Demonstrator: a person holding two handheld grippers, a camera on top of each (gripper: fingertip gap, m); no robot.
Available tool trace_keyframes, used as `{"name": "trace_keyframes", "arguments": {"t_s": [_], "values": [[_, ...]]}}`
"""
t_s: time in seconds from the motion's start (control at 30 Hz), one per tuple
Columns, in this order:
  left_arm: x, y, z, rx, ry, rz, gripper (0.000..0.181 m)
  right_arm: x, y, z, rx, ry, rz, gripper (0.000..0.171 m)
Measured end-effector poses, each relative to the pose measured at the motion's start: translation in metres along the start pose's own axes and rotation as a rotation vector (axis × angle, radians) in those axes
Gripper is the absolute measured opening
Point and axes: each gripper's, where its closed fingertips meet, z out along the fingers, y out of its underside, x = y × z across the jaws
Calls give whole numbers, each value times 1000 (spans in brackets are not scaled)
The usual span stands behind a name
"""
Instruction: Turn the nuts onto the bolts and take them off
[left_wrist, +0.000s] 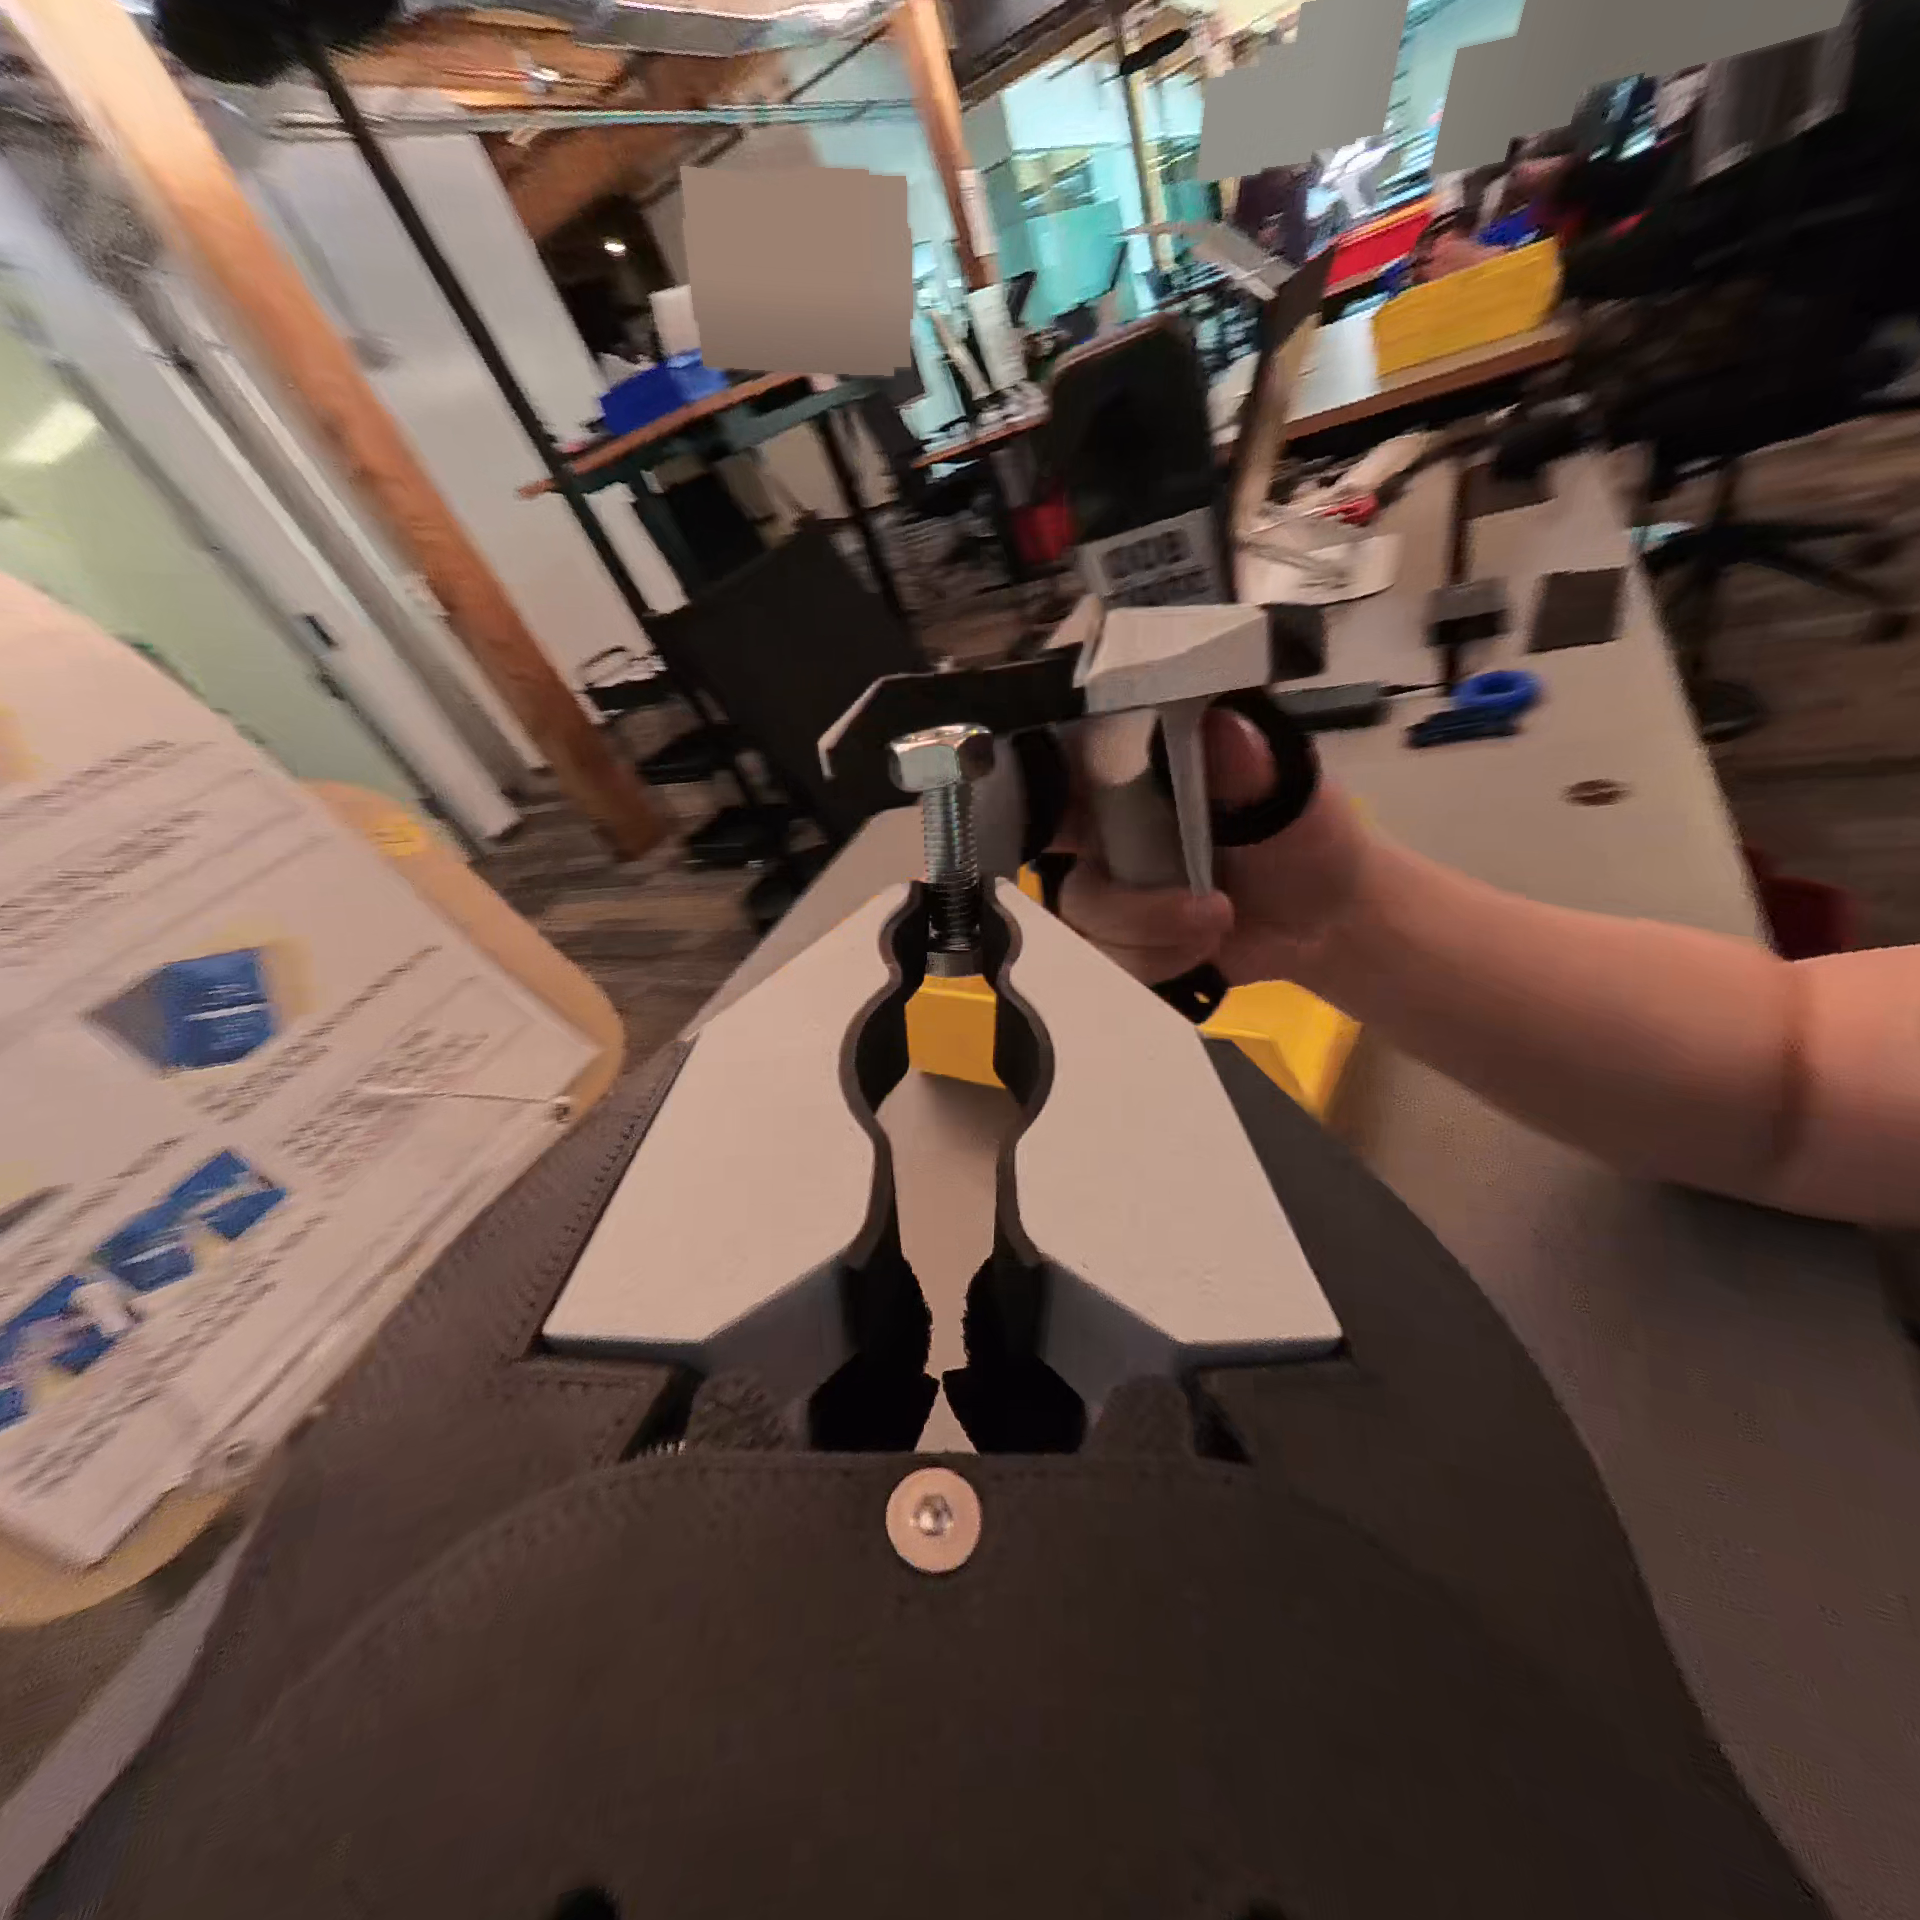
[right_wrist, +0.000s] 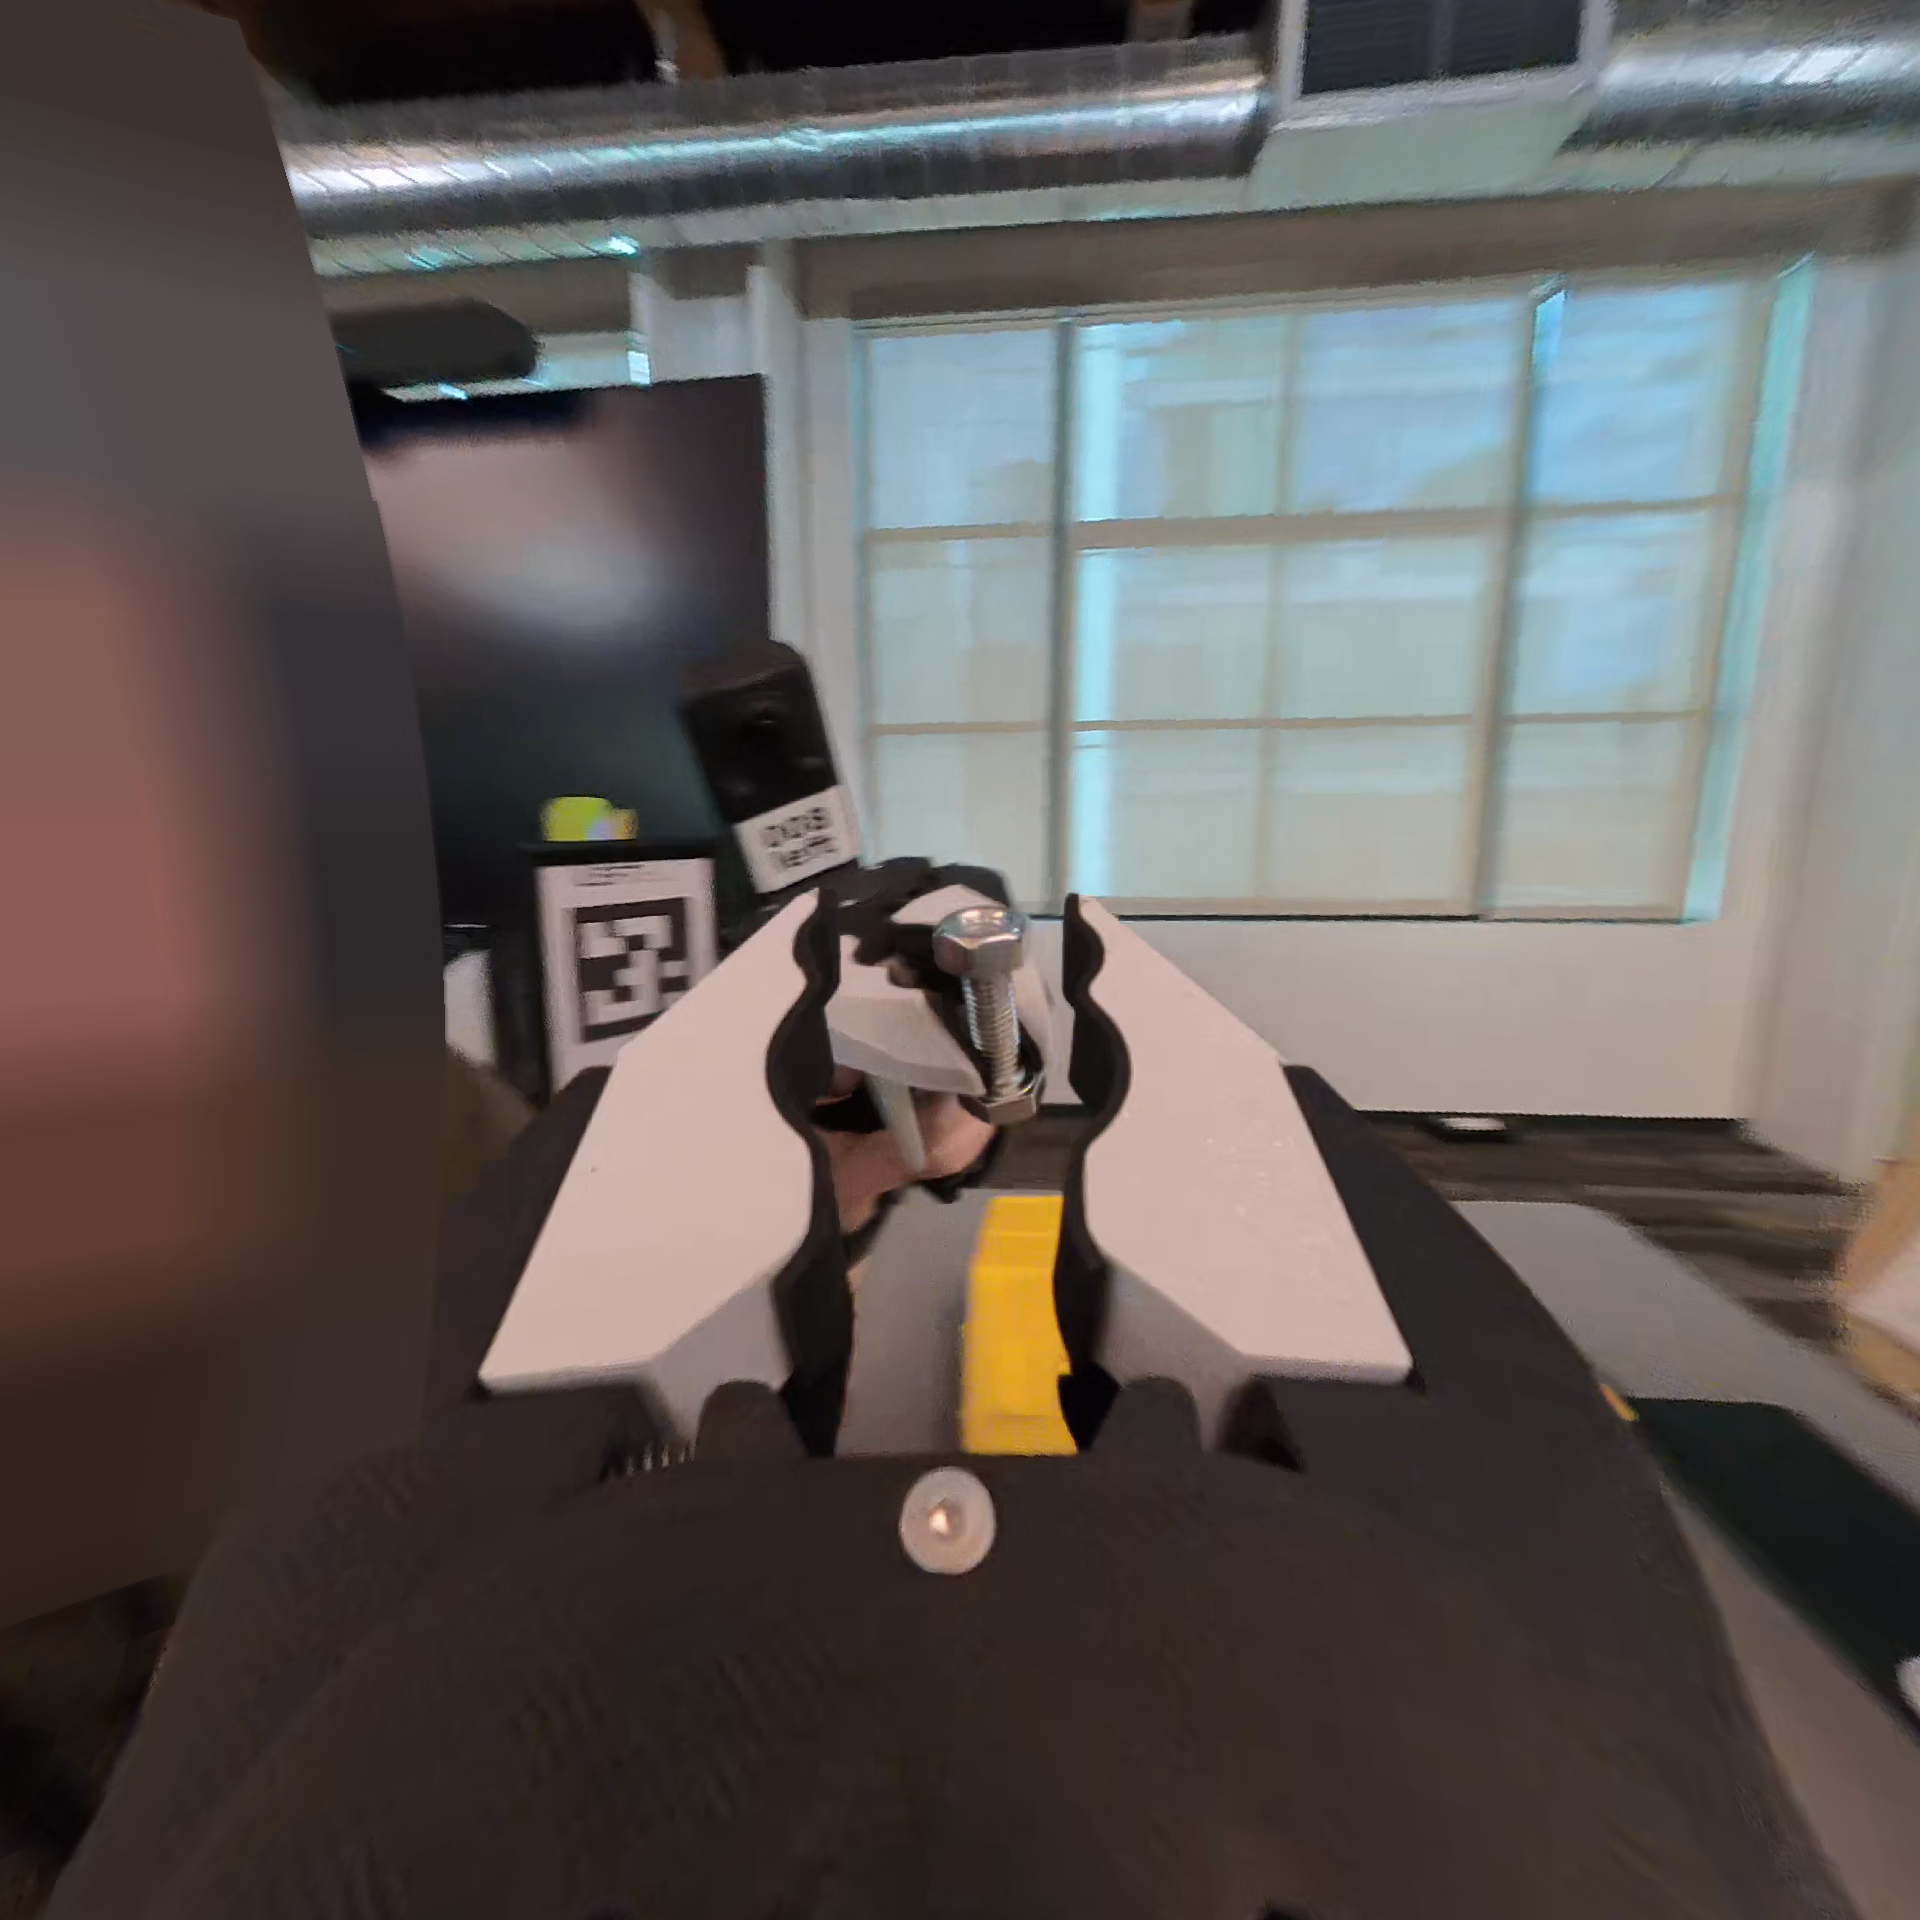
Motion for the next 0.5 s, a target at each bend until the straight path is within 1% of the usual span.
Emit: {"name": "trace_keyframes", "arguments": {"t_s": [0.03,0.1,0.13,0.2,0.27,0.37,0.43,0.5], "values": [[-4,0,0,-3,-42,26,7,6,-2,1,4,83,-54,42],[-12,-1,0,-3,-123,71,7,21,-2,0,-6,266,-175,42],[-15,-2,-1,-1,-159,91,7,25,-4,-1,-7,330,-232,42],[-20,-3,-2,-1,-216,129,7,22,-5,0,-16,383,-317,38],[-20,-3,-2,-3,-227,146,7,18,-5,3,-27,395,-349,36],[-15,-5,-2,10,-205,135,7,17,-3,5,-45,398,-328,30],[-14,-6,-2,16,-196,128,7,19,-2,4,-58,398,-318,25],[-13,-6,-2,16,-185,124,7,15,-1,5,-64,355,-304,17]]}}
